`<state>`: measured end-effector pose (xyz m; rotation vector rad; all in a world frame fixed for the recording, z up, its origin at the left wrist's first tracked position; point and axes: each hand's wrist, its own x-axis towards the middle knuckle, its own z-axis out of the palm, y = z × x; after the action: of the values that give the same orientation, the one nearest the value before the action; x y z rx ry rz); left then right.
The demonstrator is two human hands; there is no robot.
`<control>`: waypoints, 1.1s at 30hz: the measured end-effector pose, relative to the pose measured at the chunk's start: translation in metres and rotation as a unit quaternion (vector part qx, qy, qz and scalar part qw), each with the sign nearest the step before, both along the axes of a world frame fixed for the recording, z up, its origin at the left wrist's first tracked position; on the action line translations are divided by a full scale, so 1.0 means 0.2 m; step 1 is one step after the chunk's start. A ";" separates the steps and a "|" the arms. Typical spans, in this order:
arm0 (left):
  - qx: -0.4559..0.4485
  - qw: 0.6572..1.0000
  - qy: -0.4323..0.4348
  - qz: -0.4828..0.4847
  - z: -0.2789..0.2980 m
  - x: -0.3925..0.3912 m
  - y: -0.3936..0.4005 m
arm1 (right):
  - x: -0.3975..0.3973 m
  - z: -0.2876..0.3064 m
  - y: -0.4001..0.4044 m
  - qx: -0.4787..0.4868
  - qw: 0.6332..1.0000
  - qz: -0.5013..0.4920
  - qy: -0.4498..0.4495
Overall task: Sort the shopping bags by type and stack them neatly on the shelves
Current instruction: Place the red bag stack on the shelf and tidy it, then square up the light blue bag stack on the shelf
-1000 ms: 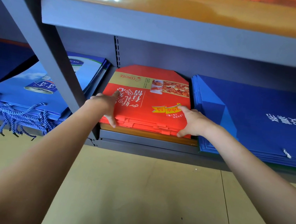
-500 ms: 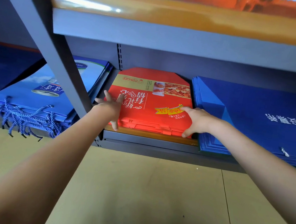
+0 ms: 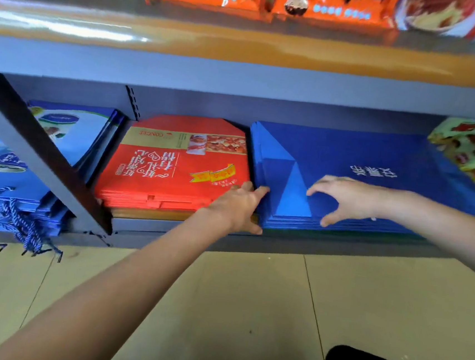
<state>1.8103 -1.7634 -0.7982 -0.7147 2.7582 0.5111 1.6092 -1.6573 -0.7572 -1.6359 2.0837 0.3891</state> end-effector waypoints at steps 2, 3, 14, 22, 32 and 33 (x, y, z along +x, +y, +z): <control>-0.037 0.999 -0.011 -0.001 -0.01 -0.05 0.04 | -0.08 -0.04 0.09 -0.003 1.000 -0.029 -0.004; -0.053 0.998 -0.016 -0.002 -0.01 -0.08 0.06 | -0.12 -0.05 0.12 -0.007 0.999 -0.042 -0.012; -0.036 0.972 -0.226 0.061 0.03 -0.50 0.13 | -0.64 -0.10 0.52 -0.011 0.975 -0.220 -0.004; -0.007 0.949 -0.297 0.102 0.02 -0.60 0.19 | -0.96 -0.10 0.57 0.073 0.974 -0.211 0.035; -0.052 0.909 -0.395 0.119 -0.05 -0.81 0.27 | -1.36 -0.09 0.84 0.137 0.953 -0.264 0.057; -0.041 0.912 -0.388 0.130 -0.07 -0.80 0.26 | -1.38 -0.10 0.83 0.140 0.954 -0.257 0.055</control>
<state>1.6503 -1.7105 -0.8120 -1.0377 1.9562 0.1027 1.3337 -1.4904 -0.7775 -0.8838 2.3085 0.5706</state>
